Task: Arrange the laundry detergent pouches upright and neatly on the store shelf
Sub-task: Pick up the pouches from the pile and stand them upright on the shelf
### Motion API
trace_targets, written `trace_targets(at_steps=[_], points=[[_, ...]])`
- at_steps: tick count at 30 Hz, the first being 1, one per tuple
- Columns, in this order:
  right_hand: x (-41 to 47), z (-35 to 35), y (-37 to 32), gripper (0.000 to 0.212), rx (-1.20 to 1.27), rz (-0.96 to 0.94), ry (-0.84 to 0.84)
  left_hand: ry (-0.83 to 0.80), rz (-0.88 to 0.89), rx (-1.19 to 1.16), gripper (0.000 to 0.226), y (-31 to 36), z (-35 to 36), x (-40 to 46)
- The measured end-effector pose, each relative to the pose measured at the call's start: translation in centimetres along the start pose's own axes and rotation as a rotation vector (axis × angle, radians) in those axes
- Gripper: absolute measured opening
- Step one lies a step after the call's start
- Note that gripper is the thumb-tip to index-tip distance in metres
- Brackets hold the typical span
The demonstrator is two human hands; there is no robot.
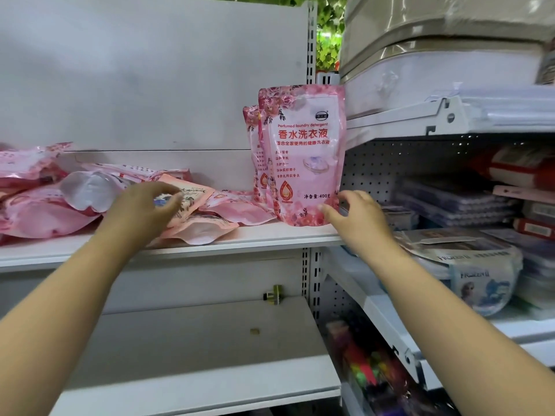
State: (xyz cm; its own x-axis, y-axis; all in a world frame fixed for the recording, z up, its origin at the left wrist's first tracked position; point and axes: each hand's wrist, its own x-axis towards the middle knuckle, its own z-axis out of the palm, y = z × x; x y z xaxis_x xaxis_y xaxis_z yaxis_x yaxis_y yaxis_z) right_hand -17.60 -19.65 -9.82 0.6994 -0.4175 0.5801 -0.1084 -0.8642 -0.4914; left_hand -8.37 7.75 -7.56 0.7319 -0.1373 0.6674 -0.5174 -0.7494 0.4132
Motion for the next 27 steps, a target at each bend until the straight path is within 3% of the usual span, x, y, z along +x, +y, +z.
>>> trace_targets(at_steps=[2,5,10,14,20,23,27], points=[[-0.9,-0.1,-1.1,0.049,0.015,-0.073,0.044,-0.075,-0.077,0.099,0.034,-1.5,0.1,1.1],[-2.1,0.5,-3.4,0.044,0.061,-0.229,-0.083,-0.197,-0.081,0.201,0.038,-3.3,0.8,1.2],[-3.5,2.7,-7.9,0.042,0.168,-0.429,-0.292,-0.153,-0.171,0.005,0.041,-2.3,-0.5,-1.1],[-3.9,4.6,-10.6,0.048,0.212,-0.534,-0.351,-0.061,-0.116,-0.032,0.045,-2.4,-1.1,-4.2],[-3.3,6.2,-12.2,0.052,0.303,-0.493,-0.357,0.162,0.063,-0.192,0.063,-4.1,0.8,-6.8],[-2.8,6.1,-13.7,0.068,0.470,-0.373,-0.464,0.239,0.140,-0.327,0.051,-3.6,2.6,-8.4],[-3.7,6.1,-14.4,0.042,0.752,-0.241,-0.453,0.354,0.133,-0.494,0.054,-2.9,3.2,-9.7]])
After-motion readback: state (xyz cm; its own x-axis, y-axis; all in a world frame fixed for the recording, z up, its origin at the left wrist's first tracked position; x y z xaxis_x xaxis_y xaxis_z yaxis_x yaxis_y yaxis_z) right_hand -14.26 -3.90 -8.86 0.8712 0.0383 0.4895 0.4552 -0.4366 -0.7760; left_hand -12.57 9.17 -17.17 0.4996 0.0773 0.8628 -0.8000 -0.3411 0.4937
